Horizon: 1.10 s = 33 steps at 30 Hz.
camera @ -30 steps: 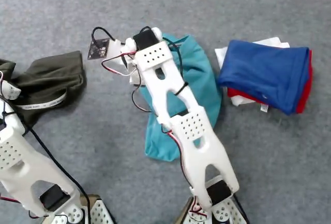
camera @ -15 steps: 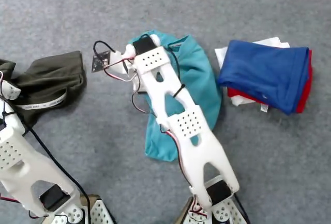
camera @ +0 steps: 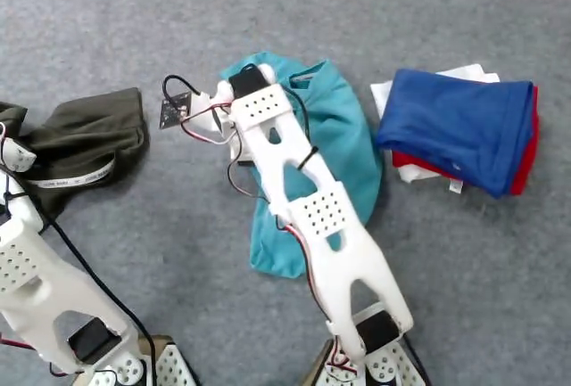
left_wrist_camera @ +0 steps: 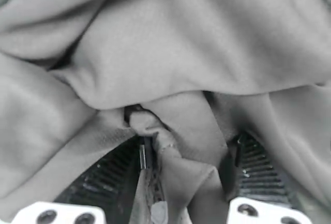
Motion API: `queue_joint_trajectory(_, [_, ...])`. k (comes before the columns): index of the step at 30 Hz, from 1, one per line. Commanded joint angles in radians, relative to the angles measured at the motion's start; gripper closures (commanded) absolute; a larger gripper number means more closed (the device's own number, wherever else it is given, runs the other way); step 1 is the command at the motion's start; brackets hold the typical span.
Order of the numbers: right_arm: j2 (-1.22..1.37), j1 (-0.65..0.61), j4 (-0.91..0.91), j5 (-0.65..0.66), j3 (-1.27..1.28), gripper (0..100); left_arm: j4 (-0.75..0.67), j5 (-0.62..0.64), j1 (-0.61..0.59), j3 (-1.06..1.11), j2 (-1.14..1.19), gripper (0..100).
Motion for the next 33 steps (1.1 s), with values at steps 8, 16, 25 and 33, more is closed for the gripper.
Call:
queue_joint_trajectory(8, [-0.151, 0.012, 0.003, 0.098, -0.021, 69.1, -0.012, -0.009, 0.010, -0.012, -0.006, 73])
queue_joint_trajectory(16, [-0.048, 0.025, -0.101, 0.104, -0.027, 69.1, -0.012, -0.009, 0.010, -0.007, -0.006, 73])
queue_joint_trajectory(25, [-0.021, 0.060, -0.124, 0.138, -0.019, 69.1, -0.011, -0.009, 0.010, -0.007, -0.006, 73])
queue_joint_trajectory(33, [-0.045, 0.060, -0.078, 0.147, -0.093, 69.1, -0.011, -0.009, 0.016, -0.005, -0.006, 73])
